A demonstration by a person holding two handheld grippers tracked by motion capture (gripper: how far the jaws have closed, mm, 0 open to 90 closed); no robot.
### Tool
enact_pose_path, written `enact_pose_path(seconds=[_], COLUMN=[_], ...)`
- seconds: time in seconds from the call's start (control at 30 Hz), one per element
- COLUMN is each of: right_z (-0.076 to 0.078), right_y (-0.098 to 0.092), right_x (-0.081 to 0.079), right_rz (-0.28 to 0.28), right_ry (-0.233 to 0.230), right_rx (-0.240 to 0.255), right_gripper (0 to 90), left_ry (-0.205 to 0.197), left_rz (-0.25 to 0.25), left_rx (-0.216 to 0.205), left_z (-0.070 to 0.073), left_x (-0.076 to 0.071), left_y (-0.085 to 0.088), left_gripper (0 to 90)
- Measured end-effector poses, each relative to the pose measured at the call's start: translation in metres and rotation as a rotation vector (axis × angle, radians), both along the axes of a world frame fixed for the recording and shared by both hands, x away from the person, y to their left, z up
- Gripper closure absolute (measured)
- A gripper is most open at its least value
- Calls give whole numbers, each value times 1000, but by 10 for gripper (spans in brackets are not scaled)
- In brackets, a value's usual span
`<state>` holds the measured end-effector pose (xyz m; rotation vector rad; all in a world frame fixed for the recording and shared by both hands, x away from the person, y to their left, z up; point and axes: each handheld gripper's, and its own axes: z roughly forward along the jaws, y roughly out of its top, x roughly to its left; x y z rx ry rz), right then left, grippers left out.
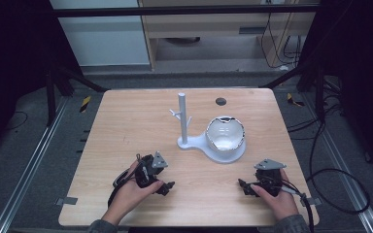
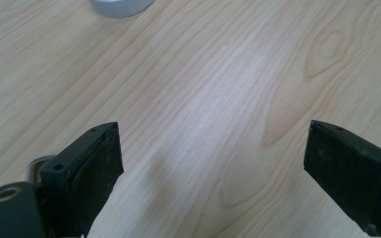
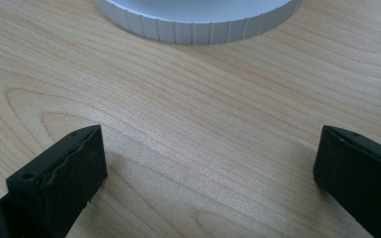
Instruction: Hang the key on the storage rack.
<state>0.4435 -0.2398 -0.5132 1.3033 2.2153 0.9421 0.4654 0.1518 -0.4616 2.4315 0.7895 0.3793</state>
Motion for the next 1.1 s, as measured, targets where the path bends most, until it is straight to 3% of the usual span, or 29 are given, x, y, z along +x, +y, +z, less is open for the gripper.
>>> enact_pose_path(seconds=[0.13, 0.37, 0.6, 0.83, 1.0, 1.1], right_z=[0, 0, 0, 0, 0, 0], right_y=[0, 0, 0, 0, -1, 0], right_x=[0, 0, 0, 0, 0, 0], right_rz=[1, 0, 2, 5, 5, 5], right_ry=[0, 0, -1, -1, -1, 0], right_rx=[0, -1, -1, -1, -1, -1], right_gripper=[5, 5, 5, 5, 5, 5], left_ry=[33, 83, 125, 148, 158, 164], left_rz=[20, 56, 83, 119, 135, 148], left_rx=[21, 115, 135, 186, 194, 179], left_z=[8, 21, 29, 37, 36, 36], left_x=[5, 14, 23, 33, 37, 39], left_y=[6, 14, 22, 28, 32, 36], left_gripper=[78, 68, 67, 74, 73, 71])
